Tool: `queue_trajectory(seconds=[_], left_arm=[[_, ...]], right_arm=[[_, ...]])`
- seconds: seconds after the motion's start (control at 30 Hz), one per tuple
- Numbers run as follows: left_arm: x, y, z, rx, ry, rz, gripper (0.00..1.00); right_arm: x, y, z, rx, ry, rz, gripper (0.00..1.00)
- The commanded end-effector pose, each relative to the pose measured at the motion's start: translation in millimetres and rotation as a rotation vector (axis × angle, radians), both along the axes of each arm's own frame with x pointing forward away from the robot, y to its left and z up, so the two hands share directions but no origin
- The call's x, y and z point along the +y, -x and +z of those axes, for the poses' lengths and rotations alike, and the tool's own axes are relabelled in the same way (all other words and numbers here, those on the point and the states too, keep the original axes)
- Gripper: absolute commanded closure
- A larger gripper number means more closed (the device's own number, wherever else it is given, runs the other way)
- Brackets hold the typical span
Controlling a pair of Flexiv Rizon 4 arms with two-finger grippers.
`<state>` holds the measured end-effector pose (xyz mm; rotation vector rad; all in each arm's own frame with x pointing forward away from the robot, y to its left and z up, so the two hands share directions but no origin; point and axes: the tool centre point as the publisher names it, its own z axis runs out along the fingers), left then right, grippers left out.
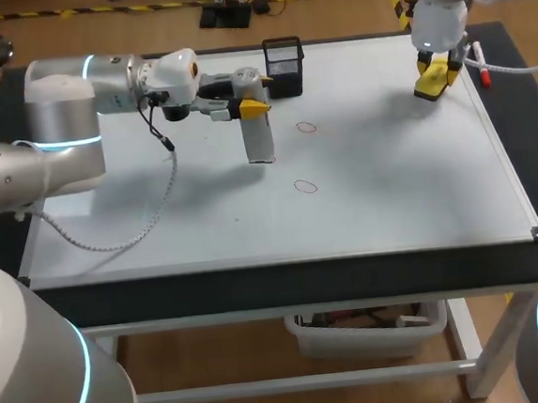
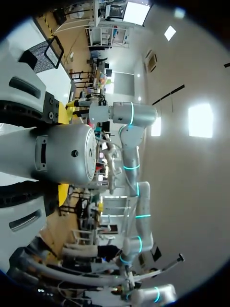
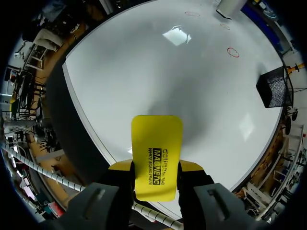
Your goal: Pick up the inspection probe, press it on each red-marked spot on the whiteboard one by one, put down the probe, pick up the eraser, and wipe off all the red marks.
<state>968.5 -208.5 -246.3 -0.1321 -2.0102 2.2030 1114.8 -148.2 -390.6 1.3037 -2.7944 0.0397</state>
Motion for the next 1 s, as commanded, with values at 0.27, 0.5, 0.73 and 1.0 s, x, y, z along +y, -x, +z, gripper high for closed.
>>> queue_trajectory(seconds=[0.27, 0.5, 0.73, 1.0], left_arm=[[-9, -16.1, -13.6, -0.001, 0.010, -0.032, 1.00], [-10, -22.7, -18.5, -0.005, 0.004, -0.034, 1.00], [-8, -26.2, -21.1, -0.003, -0.003, -0.032, 1.00], [-6, -26.3, -27.8, 0.008, -0.011, -0.030, 1.00]], right_arm=[[0, -0.5, 1, 0.002, 0.003, 0.002, 1.00], [0, -0.5, 1, 0.002, 0.003, 0.002, 1.00], [0, -0.5, 1, 0.002, 0.003, 0.002, 1.00], [0, -0.5, 1, 0.002, 0.003, 0.002, 1.00]])
